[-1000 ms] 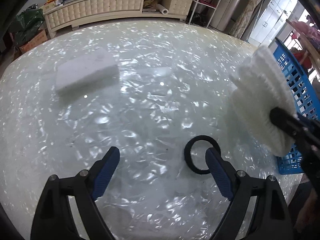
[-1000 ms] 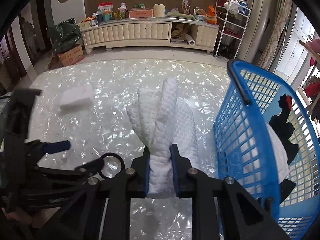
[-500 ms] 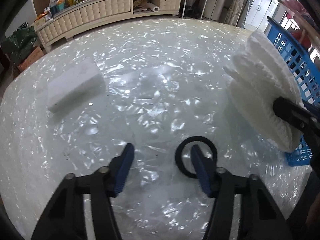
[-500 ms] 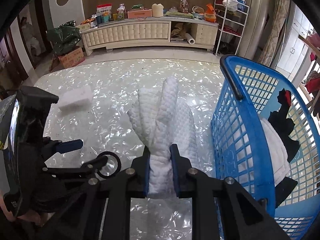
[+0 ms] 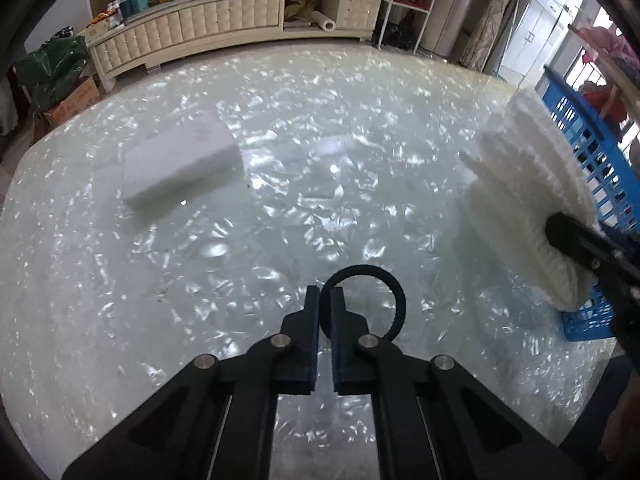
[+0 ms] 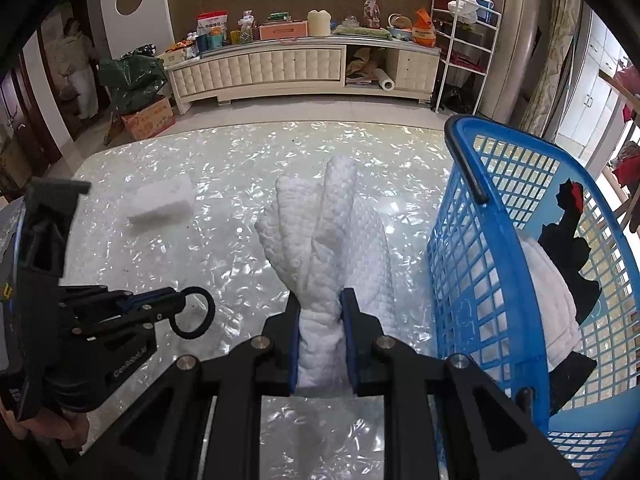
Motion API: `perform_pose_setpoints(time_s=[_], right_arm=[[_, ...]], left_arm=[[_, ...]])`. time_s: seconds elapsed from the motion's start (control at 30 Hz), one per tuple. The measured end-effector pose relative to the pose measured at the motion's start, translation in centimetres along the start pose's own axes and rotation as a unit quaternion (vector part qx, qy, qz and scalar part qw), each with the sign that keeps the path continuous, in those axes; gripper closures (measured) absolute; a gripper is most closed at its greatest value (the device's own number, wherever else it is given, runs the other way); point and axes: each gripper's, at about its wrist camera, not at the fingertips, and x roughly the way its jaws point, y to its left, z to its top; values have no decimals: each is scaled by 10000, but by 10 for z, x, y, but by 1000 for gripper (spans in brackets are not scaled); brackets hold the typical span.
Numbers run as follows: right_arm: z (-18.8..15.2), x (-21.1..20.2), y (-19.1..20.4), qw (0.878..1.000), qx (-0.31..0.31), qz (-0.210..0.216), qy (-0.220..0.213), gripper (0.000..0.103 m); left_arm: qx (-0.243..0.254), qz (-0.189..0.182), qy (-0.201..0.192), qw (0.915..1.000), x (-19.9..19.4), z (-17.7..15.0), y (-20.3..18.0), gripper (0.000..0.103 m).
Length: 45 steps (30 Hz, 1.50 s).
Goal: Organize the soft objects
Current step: 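Carry the towel into the basket and open the right gripper while the left gripper carries the ring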
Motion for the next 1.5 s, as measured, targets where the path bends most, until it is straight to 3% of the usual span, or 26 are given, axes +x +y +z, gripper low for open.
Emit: perform_pose_setpoints(time_s=[0.4, 0.9, 1.17, 1.5], right_arm=[[-2, -38, 7, 9996, -113, 105, -238, 86], [-19, -99, -8, 9979, -96, 19, -634, 86], [-28, -120, -38, 9964, 132, -141, -823, 86], [-31, -116, -70, 9955, 412, -332, -781, 86]], left_arm=[[-160, 6, -366, 9992, -69, -12, -4, 100], [-50, -131, -843, 9963, -141, -33, -54, 100], [163, -209, -999, 9946, -158, -38, -86, 99], [375, -347, -1033, 9933, -156, -34, -120, 99]])
